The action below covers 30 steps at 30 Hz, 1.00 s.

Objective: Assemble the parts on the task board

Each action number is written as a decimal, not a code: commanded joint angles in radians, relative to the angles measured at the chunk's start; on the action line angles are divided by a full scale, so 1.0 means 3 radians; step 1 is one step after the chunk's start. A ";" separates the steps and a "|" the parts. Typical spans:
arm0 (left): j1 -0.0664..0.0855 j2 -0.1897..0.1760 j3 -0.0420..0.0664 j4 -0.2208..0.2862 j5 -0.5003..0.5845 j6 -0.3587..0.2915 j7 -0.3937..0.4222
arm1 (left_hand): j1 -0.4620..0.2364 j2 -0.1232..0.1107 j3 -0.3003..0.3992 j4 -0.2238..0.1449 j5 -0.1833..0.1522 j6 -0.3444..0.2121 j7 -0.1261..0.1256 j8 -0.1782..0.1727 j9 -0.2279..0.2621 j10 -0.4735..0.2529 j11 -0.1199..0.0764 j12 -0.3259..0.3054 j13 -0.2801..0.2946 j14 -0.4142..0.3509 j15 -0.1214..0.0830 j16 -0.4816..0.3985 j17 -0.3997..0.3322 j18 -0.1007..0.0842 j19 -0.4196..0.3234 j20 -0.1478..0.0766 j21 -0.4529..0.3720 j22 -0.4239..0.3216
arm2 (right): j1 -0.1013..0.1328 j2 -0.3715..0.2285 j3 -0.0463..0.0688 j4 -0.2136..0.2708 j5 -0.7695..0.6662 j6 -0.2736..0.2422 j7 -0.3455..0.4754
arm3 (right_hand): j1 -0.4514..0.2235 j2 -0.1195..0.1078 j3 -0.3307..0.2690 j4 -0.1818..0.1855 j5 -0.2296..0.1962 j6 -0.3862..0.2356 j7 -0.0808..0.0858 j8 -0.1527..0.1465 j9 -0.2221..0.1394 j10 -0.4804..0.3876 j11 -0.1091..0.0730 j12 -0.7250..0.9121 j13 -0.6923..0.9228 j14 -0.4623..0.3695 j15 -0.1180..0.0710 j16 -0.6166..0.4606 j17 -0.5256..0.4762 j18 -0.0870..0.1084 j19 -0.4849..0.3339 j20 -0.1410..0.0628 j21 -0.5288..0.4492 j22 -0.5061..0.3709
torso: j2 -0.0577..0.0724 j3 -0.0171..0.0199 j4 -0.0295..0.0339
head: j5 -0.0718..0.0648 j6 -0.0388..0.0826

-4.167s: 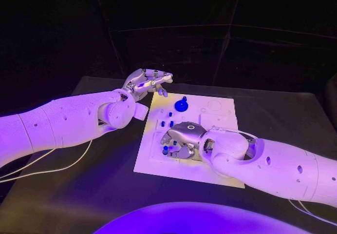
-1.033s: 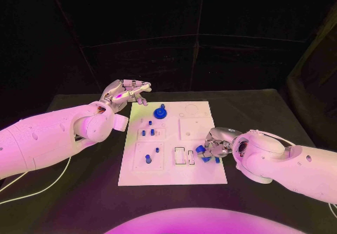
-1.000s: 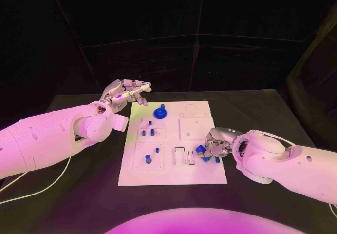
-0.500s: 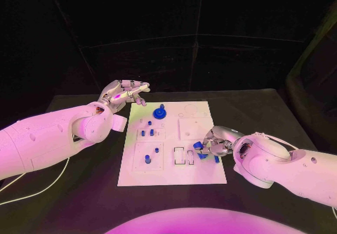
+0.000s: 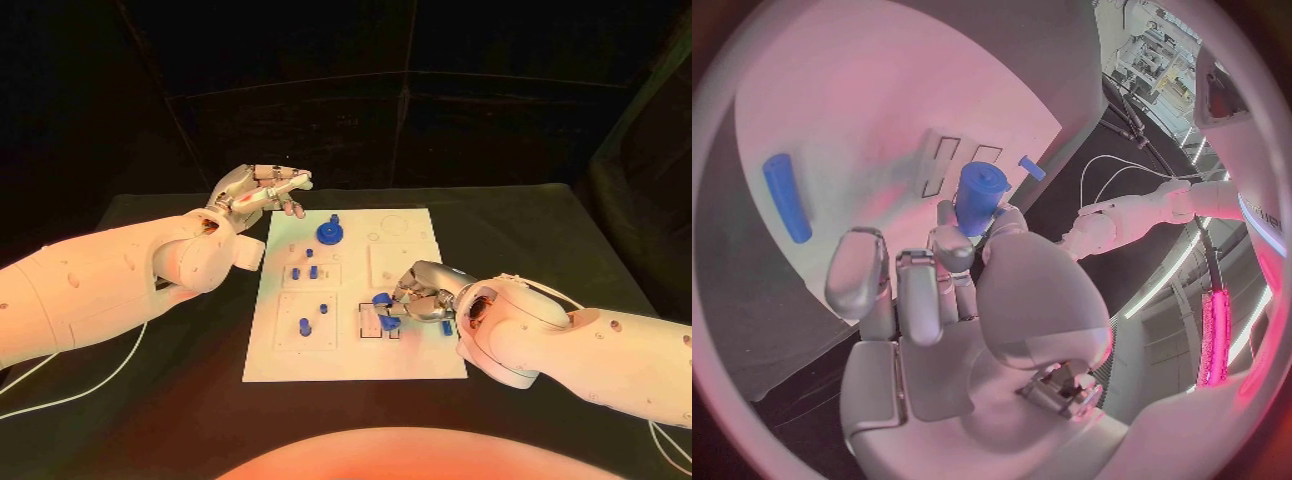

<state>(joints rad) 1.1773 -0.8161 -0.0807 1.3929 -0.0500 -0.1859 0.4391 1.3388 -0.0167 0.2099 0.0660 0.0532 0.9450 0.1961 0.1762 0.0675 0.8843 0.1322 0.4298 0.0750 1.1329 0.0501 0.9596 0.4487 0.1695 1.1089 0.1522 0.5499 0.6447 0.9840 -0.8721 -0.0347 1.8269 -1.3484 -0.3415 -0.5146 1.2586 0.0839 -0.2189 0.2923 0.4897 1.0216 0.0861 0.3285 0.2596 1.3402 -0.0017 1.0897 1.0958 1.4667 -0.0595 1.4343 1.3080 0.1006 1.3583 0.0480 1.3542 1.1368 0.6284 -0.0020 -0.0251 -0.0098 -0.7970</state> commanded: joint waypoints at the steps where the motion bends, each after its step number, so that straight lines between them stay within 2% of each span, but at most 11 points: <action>1: 0.0004 0.0006 0.0003 0.0008 0.0009 0.0042 0.0011 | 0.0026 0.0004 -0.0010 -0.0004 0.0009 -0.0017 -0.0006 0.0014 0.0002 -0.0032 -0.0001 0.0019 -0.0003 -0.0018 0.0000 -0.0012 -0.0005 0.0045 0.0021 -0.0003 -0.0013 -0.0005 | 0.0005 0.0054 0.0001 -0.0023 0.0089 0.0182 0.0001 | -0.0045 0.0002 -0.0033 0.0000 -0.0025 0.0069 -0.0043 -0.0006 0.0008 0.0020 -0.0006 -0.0020 -0.0006 0.0194 -0.0033 0.0022 0.0030 -0.0046 0.0006 -0.0017 0.0013 0.0001 | 0.0001 0.0002 0.0000 | 0.0004 0.0000; 5: 0.0005 0.0007 0.0003 0.0008 0.0009 0.0043 0.0009 | 0.0026 0.0004 -0.0010 -0.0004 0.0009 -0.0017 -0.0006 0.0014 0.0002 -0.0032 -0.0001 0.0019 -0.0003 -0.0018 0.0000 -0.0012 -0.0005 0.0045 0.0021 -0.0003 -0.0013 -0.0005 | 0.0005 0.0110 0.0002 -0.0055 0.0083 0.0256 -0.0045 | -0.0104 0.0022 -0.0063 0.0000 -0.0063 0.0092 -0.0051 -0.0019 0.0023 0.0033 -0.0013 -0.0042 -0.0013 0.0197 -0.0039 0.0030 0.0048 -0.0048 0.0010 -0.0023 0.0017 0.0010 | 0.0001 0.0000 -0.0003 | 0.0006 -0.0006; 9: 0.0005 0.0010 0.0003 0.0007 0.0009 0.0047 0.0004 | 0.0030 0.0002 -0.0012 -0.0006 0.0010 -0.0022 -0.0004 0.0014 0.0001 -0.0036 -0.0001 0.0021 -0.0004 -0.0019 0.0000 -0.0012 -0.0006 0.0045 0.0021 -0.0003 -0.0015 -0.0007 | 0.0005 0.0154 0.0002 -0.0075 0.0024 0.0287 -0.0088 | -0.0156 0.0038 -0.0096 -0.0002 -0.0122 0.0121 -0.0060 -0.0032 0.0041 0.0042 -0.0022 -0.0085 -0.0041 0.0201 -0.0045 0.0040 0.0068 -0.0051 0.0018 -0.0029 0.0025 0.0027 | 0.0002 0.0004 -0.0007 | 0.0015 -0.0012; 17: 0.0005 0.0018 0.0003 0.0001 0.0009 0.0050 -0.0001 | 0.0031 -0.0002 -0.0016 -0.0007 0.0010 -0.0030 0.0000 0.0012 -0.0001 -0.0043 0.0002 0.0023 -0.0006 -0.0022 0.0001 -0.0012 -0.0009 0.0044 0.0021 -0.0002 -0.0018 -0.0010 | 0.0005 0.0208 0.0002 -0.0112 -0.0070 0.0222 -0.0135 | -0.0216 0.0048 -0.0156 -0.0004 -0.0255 0.0144 -0.0066 -0.0066 0.0072 0.0051 -0.0026 -0.0142 -0.0066 0.0199 -0.0051 0.0036 0.0064 -0.0050 0.0013 -0.0035 0.0021 0.0020 | 0.0000 0.0003 0.0000 | 0.0020 -0.0012; 19: 0.0005 0.0019 0.0003 0.0001 0.0009 0.0050 -0.0001 | 0.0031 -0.0002 -0.0016 -0.0007 0.0010 -0.0030 0.0000 0.0012 -0.0001 -0.0043 0.0002 0.0023 -0.0006 -0.0022 0.0001 -0.0012 -0.0009 0.0044 0.0021 -0.0002 -0.0018 -0.0010 | 0.0005 0.0214 0.0002 -0.0123 -0.0102 0.0194 -0.0147 | -0.0261 0.0052 -0.0199 -0.0008 -0.0381 0.0151 -0.0066 -0.0083 0.0090 0.0046 -0.0025 -0.0189 -0.0093 0.0197 -0.0052 0.0032 0.0059 -0.0048 0.0008 -0.0036 0.0015 0.0013 | 0.0001 0.0002 0.0001 | 0.0023 -0.0014; 22: 0.0005 0.0019 0.0003 0.0000 0.0009 0.0050 -0.0003 | 0.0031 -0.0002 -0.0016 -0.0007 0.0010 -0.0030 0.0000 0.0012 -0.0001 -0.0043 0.0002 0.0023 -0.0006 -0.0022 0.0001 -0.0012 -0.0009 0.0044 0.0021 -0.0002 -0.0018 -0.0010 | 0.0005 0.0219 0.0002 -0.0137 -0.0159 0.0161 -0.0165 | -0.0404 0.0036 -0.0305 -0.0014 -0.0833 0.0156 -0.0065 -0.0101 0.0113 0.0015 -0.0023 -0.0298 -0.0175 0.0193 -0.0050 0.0022 0.0046 -0.0044 -0.0005 -0.0037 0.0000 -0.0011 | -0.0002 0.0003 -0.0001 | 0.0027 -0.0014; 24: 0.0005 0.0019 0.0003 -0.0001 0.0009 0.0045 0.0001 | 0.0031 -0.0002 -0.0016 -0.0007 0.0010 -0.0030 0.0000 0.0012 -0.0001 -0.0043 0.0002 0.0023 -0.0006 -0.0022 0.0001 -0.0012 -0.0009 0.0044 0.0021 -0.0002 -0.0018 -0.0010 | 0.0005 0.0220 0.0002 -0.0141 -0.0228 0.0146 -0.0180 | -0.0477 0.0013 -0.0362 -0.0004 -0.1033 0.0165 -0.0063 -0.0109 0.0131 -0.0001 -0.0021 -0.0344 -0.0202 0.0186 -0.0047 0.0004 0.0020 -0.0036 -0.0026 -0.0035 -0.0024 -0.0051 | -0.0002 0.0003 -0.0003 | 0.0029 -0.0014; 28: 0.0005 0.0019 0.0003 -0.0001 0.0009 0.0031 0.0012 | 0.0031 -0.0003 -0.0018 -0.0007 0.0010 -0.0035 0.0002 0.0012 -0.0002 -0.0047 0.0004 0.0024 -0.0007 -0.0023 0.0002 -0.0012 -0.0010 0.0044 0.0021 -0.0002 -0.0020 -0.0012 | 0.0005 0.0218 0.0002 -0.0143 -0.0387 0.0143 -0.0200 | -0.0522 -0.0031 -0.0399 -0.0005 -0.1161 0.0157 -0.0056 -0.0128 0.0151 -0.0039 -0.0015 -0.0441 -0.0270 0.0176 -0.0042 -0.0025 -0.0020 -0.0022 -0.0065 -0.0029 -0.0067 -0.0122 | -0.0001 0.0003 -0.0008 | 0.0033 -0.0014; 30: 0.0005 0.0019 0.0003 -0.0001 0.0009 0.0028 0.0013 | 0.0031 -0.0003 -0.0018 -0.0007 0.0010 -0.0035 0.0002 0.0012 -0.0002 -0.0047 0.0004 0.0024 -0.0007 -0.0023 0.0002 -0.0012 -0.0010 0.0044 0.0021 -0.0002 -0.0020 -0.0012 | 0.0005 0.0217 0.0002 -0.0144 -0.0432 0.0148 -0.0206 | -0.0523 -0.0041 -0.0401 -0.0005 -0.1176 0.0155 -0.0055 -0.0131 0.0154 -0.0048 -0.0014 -0.0464 -0.0288 0.0174 -0.0041 -0.0030 -0.0028 -0.0019 -0.0073 -0.0028 -0.0076 -0.0137 | -0.0001 0.0004 -0.0008 | 0.0032 -0.0014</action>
<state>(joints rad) 1.1773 -0.8114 -0.0807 1.3917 -0.0500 -0.1826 0.4365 1.3388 -0.0167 0.2100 0.0660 0.0532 0.9413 0.1998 0.1761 0.0675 0.8771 0.1322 0.4336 0.0742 1.1330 0.0501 0.9596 0.4463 0.1695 1.1089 0.1522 0.5500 0.6427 0.9840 -0.8070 -0.0346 1.7825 -1.4148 -0.2844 -0.5628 1.1076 0.0738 -0.3340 0.2889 0.1398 1.0695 0.0636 0.2950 0.3047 1.3322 -0.0052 0.9510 1.0099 1.4664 -0.0666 1.4287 1.3000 0.1006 1.3434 0.0407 1.3351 1.0955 0.6283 -0.0011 -0.0258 0.0000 -0.8015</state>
